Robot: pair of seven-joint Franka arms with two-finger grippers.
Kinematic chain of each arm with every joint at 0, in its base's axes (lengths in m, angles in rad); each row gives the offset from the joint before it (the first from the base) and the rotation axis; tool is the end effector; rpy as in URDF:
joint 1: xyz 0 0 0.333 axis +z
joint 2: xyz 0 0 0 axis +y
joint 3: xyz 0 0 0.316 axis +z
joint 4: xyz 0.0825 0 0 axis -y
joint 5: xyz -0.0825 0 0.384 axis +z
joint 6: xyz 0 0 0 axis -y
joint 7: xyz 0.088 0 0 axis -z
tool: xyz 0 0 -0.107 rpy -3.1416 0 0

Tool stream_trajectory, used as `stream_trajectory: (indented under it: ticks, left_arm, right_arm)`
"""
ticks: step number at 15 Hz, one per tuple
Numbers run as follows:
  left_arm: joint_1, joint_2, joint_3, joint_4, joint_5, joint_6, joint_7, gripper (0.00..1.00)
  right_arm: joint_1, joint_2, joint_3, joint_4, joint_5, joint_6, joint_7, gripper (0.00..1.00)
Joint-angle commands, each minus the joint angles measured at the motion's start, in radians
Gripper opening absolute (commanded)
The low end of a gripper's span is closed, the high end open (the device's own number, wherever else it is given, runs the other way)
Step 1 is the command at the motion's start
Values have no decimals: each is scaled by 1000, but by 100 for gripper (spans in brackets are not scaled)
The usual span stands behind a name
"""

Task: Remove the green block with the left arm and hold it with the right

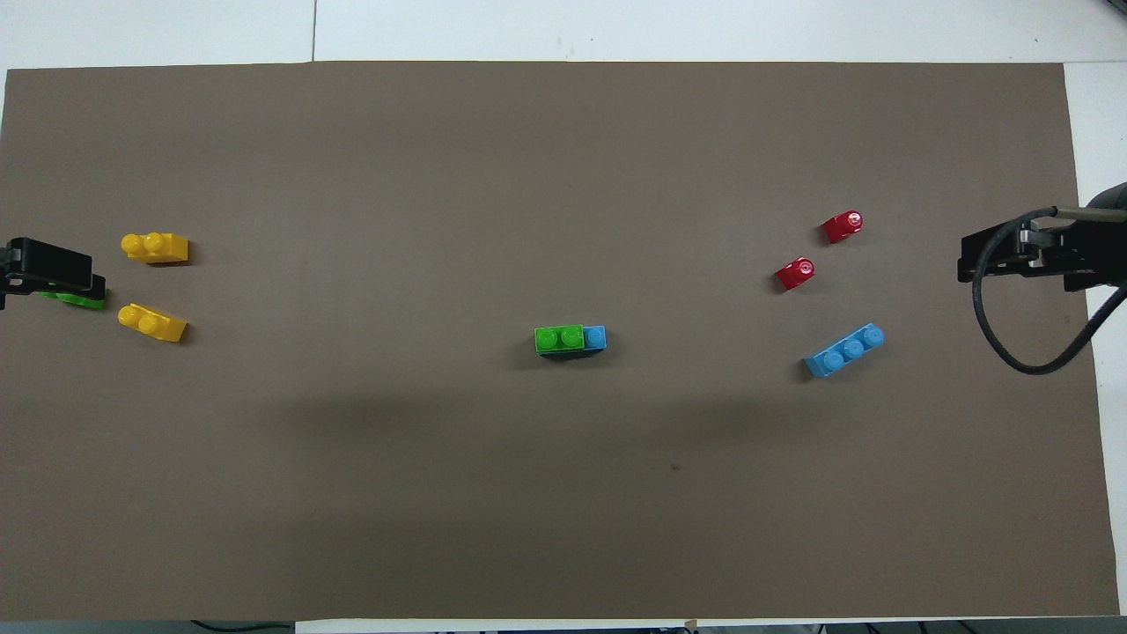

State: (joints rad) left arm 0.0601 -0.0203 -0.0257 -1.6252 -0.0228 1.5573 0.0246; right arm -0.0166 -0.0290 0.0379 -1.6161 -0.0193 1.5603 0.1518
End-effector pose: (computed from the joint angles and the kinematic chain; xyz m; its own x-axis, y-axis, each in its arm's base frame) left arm 0.5452 0.0162 0.6089 0.9988 0.0095 -0.0470 0.0106 -0.9997 0.0234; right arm 0.5436 0.0098 0.6182 0.9912 -0.1304 -0.0234 -0.1298 -0.9912 0.0242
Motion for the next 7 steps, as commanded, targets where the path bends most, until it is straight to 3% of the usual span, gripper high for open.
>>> stream_trajectory:
  ticks: [1,3,7]
  left_arm:
    - [-3,-30,0,-41,11,23,8,100]
    - [-12,-39,-5,-53,11,23,-5,100]
    - [-65,-64,-6,-117,3,84,-177,100]
  right_arm:
    - [-13,-11,4,-14,15,14,18,100]
    - [-8,-9,4,-13,16,21,41,100]
    - [6,-22,11,-36,16,17,369,100]
